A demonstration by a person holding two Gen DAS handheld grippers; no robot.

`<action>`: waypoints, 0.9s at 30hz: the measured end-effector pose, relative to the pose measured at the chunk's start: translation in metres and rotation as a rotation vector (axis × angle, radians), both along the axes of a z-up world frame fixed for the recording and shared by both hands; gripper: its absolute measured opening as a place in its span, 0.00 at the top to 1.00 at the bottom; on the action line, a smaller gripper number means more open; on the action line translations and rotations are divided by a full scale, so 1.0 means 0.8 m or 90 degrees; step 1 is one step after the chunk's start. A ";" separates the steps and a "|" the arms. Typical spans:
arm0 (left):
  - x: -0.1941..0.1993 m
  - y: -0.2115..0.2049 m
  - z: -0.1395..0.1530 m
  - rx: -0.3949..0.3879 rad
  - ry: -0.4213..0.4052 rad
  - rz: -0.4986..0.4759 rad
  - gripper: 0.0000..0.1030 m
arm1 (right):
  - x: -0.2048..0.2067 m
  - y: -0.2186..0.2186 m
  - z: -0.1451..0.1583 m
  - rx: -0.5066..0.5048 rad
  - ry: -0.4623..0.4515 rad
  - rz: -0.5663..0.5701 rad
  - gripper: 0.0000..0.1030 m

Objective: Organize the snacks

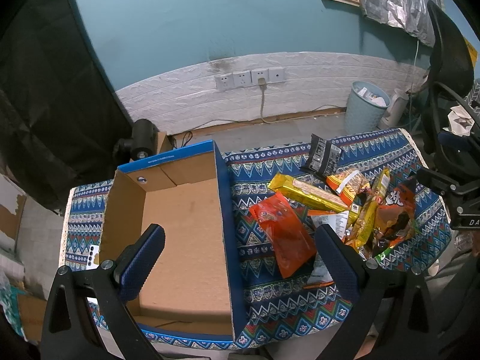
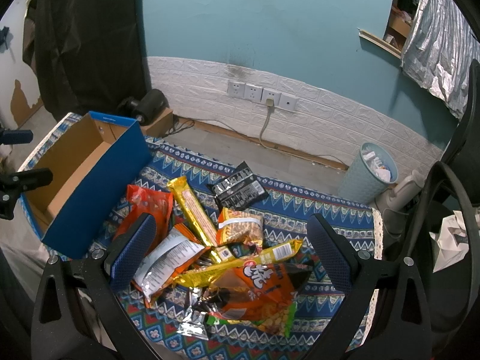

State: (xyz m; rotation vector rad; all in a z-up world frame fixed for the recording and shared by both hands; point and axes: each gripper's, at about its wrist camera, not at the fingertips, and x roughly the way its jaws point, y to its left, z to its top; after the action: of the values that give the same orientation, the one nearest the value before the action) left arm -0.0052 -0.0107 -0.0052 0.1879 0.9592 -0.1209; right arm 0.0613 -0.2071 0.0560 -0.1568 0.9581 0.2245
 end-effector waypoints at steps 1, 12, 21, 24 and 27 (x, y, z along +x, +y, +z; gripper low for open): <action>0.000 0.000 0.000 -0.001 0.000 0.000 0.02 | -0.001 0.000 0.000 0.000 0.000 0.000 0.04; 0.012 -0.032 -0.036 0.023 0.056 -0.032 0.02 | 0.002 -0.016 -0.019 -0.022 0.028 -0.019 0.04; 0.017 -0.071 -0.075 0.057 0.104 -0.066 0.02 | 0.006 -0.060 -0.044 -0.032 0.082 -0.089 0.04; 0.023 -0.078 -0.087 0.048 0.134 -0.067 0.02 | 0.005 -0.076 -0.053 -0.026 0.105 -0.119 0.04; 0.029 -0.087 -0.099 0.053 0.147 -0.068 0.02 | 0.004 -0.089 -0.067 -0.014 0.132 -0.148 0.04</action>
State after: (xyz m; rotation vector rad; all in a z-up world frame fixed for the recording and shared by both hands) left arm 0.0180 -0.0801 -0.0841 0.3061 1.1858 -0.2039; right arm 0.0645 -0.2782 0.0023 -0.0408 1.1749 0.0155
